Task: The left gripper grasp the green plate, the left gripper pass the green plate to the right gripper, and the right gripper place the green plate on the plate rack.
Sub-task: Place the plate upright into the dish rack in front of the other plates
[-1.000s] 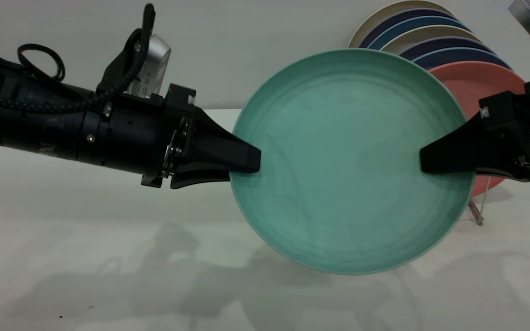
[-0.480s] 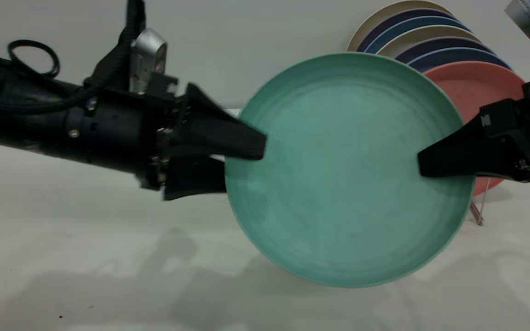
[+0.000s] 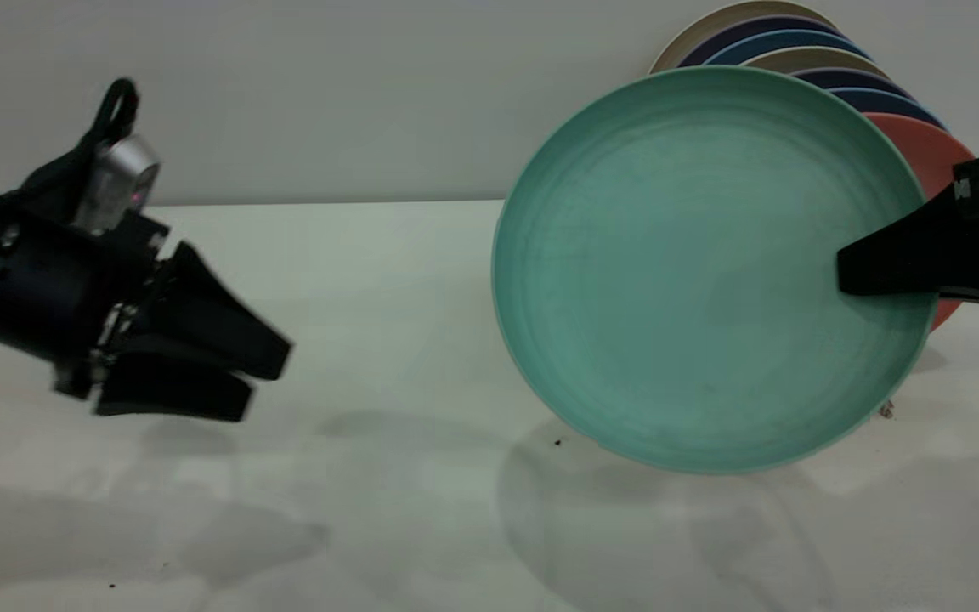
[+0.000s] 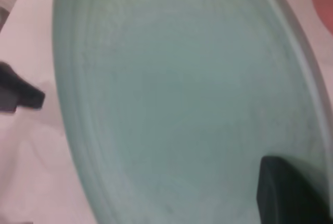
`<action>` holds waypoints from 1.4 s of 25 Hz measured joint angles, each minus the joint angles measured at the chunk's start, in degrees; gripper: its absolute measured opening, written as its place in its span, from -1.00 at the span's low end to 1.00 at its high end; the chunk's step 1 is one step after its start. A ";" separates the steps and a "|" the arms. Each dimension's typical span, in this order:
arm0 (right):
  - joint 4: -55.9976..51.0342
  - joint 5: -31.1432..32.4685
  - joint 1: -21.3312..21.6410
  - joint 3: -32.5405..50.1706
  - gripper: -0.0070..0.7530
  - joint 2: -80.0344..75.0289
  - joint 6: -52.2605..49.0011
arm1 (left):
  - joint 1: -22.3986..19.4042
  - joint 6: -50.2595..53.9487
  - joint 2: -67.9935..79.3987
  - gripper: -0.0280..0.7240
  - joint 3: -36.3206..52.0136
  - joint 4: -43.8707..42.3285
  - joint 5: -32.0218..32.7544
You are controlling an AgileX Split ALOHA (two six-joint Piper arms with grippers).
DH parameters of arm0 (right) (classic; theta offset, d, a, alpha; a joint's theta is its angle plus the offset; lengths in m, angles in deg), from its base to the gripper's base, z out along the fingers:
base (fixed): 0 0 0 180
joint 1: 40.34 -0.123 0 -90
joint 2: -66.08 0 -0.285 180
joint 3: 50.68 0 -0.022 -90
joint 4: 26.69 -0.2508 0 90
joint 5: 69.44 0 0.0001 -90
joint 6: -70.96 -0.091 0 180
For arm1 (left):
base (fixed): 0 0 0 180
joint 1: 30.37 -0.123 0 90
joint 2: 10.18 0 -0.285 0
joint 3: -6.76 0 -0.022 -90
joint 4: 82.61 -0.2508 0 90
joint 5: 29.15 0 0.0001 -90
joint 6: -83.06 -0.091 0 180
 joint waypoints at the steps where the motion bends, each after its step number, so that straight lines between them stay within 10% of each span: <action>1: 1.44 0.00 0.00 -0.45 -0.84 0.00 0.85 | -0.52 2.86 0.00 0.58 -0.70 -1.72 -1.84; 15: 50.05 -7.91 -6.33 -16.47 -0.84 5.13 -10.45 | -1.26 46.11 0.00 0.58 -15.27 -44.26 -5.12; 25: 81.25 -14.71 -11.23 -20.97 -0.84 9.66 -25.28 | -1.26 49.49 0.00 0.57 -16.75 -47.48 -5.13; 35: 84.95 -9.15 -9.60 -32.30 -0.85 8.91 -25.29 | -1.26 49.70 0.00 0.57 -16.80 -47.82 -6.54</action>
